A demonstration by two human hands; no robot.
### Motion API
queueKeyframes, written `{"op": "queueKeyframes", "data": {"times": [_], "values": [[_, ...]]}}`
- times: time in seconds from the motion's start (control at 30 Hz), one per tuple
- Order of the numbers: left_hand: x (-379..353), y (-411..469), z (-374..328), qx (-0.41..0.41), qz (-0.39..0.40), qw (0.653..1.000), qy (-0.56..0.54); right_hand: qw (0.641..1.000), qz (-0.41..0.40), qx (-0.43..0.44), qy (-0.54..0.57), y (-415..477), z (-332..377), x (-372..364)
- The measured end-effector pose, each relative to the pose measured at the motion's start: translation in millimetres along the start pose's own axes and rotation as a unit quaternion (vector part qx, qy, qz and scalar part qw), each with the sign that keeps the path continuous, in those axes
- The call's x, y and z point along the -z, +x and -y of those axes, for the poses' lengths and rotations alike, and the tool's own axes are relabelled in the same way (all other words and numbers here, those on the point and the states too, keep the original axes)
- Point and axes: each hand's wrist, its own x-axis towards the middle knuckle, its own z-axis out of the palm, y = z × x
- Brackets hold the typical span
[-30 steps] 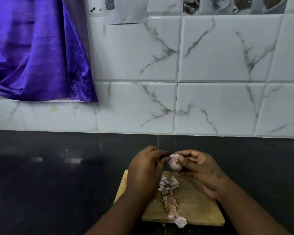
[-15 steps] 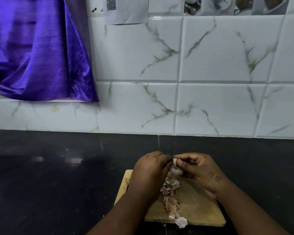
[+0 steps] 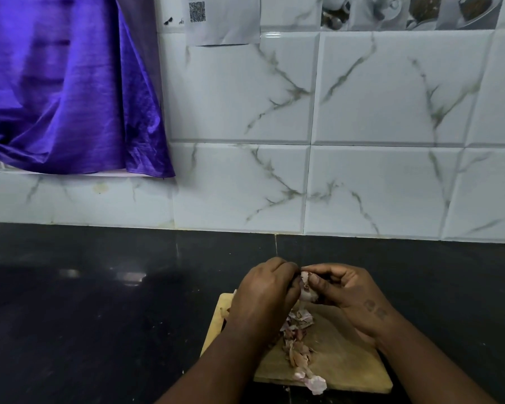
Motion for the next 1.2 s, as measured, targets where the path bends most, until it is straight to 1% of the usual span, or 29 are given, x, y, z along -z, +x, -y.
{"op": "queueKeyframes", "data": {"times": [0.07,0.13,0.2,0.27,0.33,0.4,0.53,0.7,0.83,0.97,1.1,1.2], "values": [[-0.2,0.4,-2.5,0.011,-0.001,1.0,-0.003,1.0,0.0,0.0,0.004,0.0,-0.3,-0.7],[-0.4,1.1,-3.3,0.054,-0.006,0.998,-0.033,1.0,-0.004,-0.001,0.012,0.5,-1.5,-0.8],[-1.3,0.9,-2.5,0.112,-0.015,0.989,-0.09,1.0,-0.008,-0.001,0.019,1.2,-2.8,-0.4],[-2.6,-0.3,-0.6,0.165,-0.021,0.972,-0.166,1.0,-0.011,-0.002,0.018,2.1,-3.5,0.1],[-3.0,-1.2,0.4,0.193,-0.024,0.954,-0.227,1.0,-0.014,-0.001,0.014,3.5,-3.8,1.3],[-3.5,-1.6,1.4,0.192,-0.026,0.949,-0.247,1.0,-0.019,0.002,0.015,4.4,-3.2,2.6],[-1.6,-2.0,0.7,0.175,-0.018,0.958,-0.227,1.0,-0.015,0.004,0.01,4.2,-2.8,5.5],[2.2,-2.4,-0.7,0.14,-0.019,0.977,-0.16,1.0,-0.008,0.004,-0.008,4.0,-3.2,5.2],[4.4,-1.7,-2.0,0.084,-0.013,0.993,-0.085,1.0,-0.006,0.01,-0.016,3.2,-1.4,4.7],[5.3,-0.6,-4.5,0.05,-0.029,0.997,-0.047,1.0,-0.007,0.023,-0.015,1.7,-0.3,0.5],[3.7,-0.2,-4.9,0.061,-0.048,0.996,-0.053,1.0,-0.005,0.025,0.006,-0.2,2.5,-3.6],[3.7,-0.7,-6.9,0.134,-0.067,0.98,-0.134,0.999,-0.004,0.025,0.025,-0.2,4.0,-3.7]]}}
